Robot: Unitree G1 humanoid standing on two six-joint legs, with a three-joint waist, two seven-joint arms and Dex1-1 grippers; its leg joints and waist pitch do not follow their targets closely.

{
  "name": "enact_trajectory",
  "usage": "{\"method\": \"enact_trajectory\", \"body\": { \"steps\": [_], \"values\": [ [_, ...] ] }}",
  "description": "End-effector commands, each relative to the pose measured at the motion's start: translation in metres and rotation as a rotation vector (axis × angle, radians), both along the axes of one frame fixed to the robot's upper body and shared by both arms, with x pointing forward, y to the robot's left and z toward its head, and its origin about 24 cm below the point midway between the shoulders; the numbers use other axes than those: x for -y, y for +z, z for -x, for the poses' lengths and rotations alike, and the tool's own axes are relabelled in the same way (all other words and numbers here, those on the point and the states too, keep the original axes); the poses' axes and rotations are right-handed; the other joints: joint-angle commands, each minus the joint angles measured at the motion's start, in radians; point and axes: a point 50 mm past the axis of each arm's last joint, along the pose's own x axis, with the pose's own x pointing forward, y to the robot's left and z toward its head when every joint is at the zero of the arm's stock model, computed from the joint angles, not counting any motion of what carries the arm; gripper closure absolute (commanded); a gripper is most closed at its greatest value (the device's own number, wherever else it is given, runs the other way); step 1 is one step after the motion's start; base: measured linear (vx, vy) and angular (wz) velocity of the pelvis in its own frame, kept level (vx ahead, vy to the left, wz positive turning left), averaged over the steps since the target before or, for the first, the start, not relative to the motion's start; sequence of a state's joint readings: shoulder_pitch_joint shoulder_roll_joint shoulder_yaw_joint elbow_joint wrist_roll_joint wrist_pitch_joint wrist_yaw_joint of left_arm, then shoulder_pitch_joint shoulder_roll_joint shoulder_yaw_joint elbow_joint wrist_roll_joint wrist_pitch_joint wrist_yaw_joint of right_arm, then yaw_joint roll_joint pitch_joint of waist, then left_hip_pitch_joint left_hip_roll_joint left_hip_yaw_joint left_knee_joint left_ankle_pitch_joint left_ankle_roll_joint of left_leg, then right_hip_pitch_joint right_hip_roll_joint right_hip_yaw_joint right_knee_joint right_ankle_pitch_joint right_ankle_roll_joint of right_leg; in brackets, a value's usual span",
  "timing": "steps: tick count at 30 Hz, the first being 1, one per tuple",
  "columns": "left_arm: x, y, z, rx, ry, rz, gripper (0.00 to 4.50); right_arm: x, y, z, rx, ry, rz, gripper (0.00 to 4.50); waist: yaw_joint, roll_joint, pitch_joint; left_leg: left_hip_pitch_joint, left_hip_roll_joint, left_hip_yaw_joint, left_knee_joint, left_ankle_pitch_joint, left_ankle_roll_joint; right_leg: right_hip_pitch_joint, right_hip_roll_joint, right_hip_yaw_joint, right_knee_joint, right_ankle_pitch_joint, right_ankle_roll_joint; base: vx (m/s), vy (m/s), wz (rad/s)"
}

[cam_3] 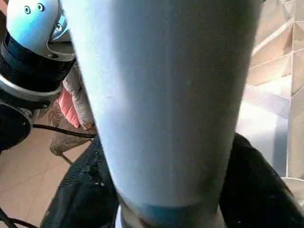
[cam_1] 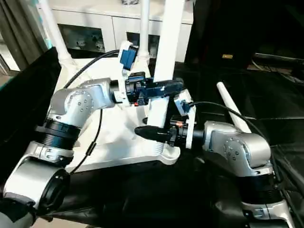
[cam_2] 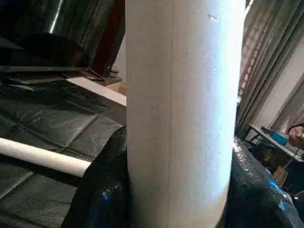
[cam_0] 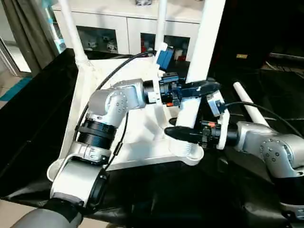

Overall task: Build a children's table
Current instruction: Pick table leg

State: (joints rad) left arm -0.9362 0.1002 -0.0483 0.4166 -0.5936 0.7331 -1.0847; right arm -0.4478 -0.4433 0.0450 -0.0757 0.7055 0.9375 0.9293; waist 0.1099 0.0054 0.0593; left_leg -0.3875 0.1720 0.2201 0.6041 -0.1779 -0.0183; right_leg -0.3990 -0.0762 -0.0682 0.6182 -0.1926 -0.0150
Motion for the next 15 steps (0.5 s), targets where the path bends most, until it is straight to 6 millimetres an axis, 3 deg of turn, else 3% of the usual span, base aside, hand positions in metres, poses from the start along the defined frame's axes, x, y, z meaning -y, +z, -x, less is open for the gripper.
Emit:
{"method": "enact_trajectory", "body": {
  "steps": [1, 6, 9, 13, 15],
  "values": [
    [0.004, 0.008, 0.004, 0.036, -0.043, 0.003, 2.64, 0.003, 0.005, -0.005, 0.012, -0.026, 0.007, 2.25, 0.0, -0.006, -0.08, 0.025, 0.061, -0.041, -0.055, -0.087, 0.042, 0.058, -0.08, 0.05, -0.066, -0.083, -0.238, 0.0, 0.0, 0.0],
    [0.004, 0.007, 0.004, 0.049, -0.04, -0.004, 2.64, 0.002, 0.005, -0.006, 0.015, -0.027, 0.002, 2.48, 0.001, -0.004, -0.081, 0.025, 0.061, -0.042, -0.055, -0.085, 0.04, 0.058, -0.081, 0.05, -0.066, -0.078, -0.239, 0.0, 0.0, 0.0],
    [0.004, 0.007, 0.0, 0.032, 0.008, 0.005, 1.94, 0.002, 0.006, -0.006, 0.019, -0.028, -0.002, 2.49, 0.002, -0.003, -0.082, 0.024, 0.061, -0.042, -0.054, -0.082, 0.042, 0.059, -0.081, 0.05, -0.064, -0.064, -0.244, 0.0, 0.0, 0.0],
    [0.002, 0.009, -0.002, 0.01, 0.015, 0.042, 1.73, 0.001, 0.006, -0.006, 0.026, -0.032, -0.007, 2.52, 0.001, -0.003, -0.081, 0.024, 0.06, -0.041, -0.054, -0.094, 0.038, 0.059, -0.081, 0.05, -0.067, -0.082, -0.242, 0.0, 0.0, 0.0],
    [0.0, 0.017, -0.01, 0.003, 0.104, 0.164, 1.65, 0.001, 0.008, -0.008, 0.037, -0.046, -0.023, 2.54, 0.001, -0.002, -0.081, 0.023, 0.059, -0.042, -0.053, -0.097, 0.037, 0.06, -0.082, 0.05, -0.07, -0.082, -0.244, 0.0, 0.0, 0.0]
  ]
}}
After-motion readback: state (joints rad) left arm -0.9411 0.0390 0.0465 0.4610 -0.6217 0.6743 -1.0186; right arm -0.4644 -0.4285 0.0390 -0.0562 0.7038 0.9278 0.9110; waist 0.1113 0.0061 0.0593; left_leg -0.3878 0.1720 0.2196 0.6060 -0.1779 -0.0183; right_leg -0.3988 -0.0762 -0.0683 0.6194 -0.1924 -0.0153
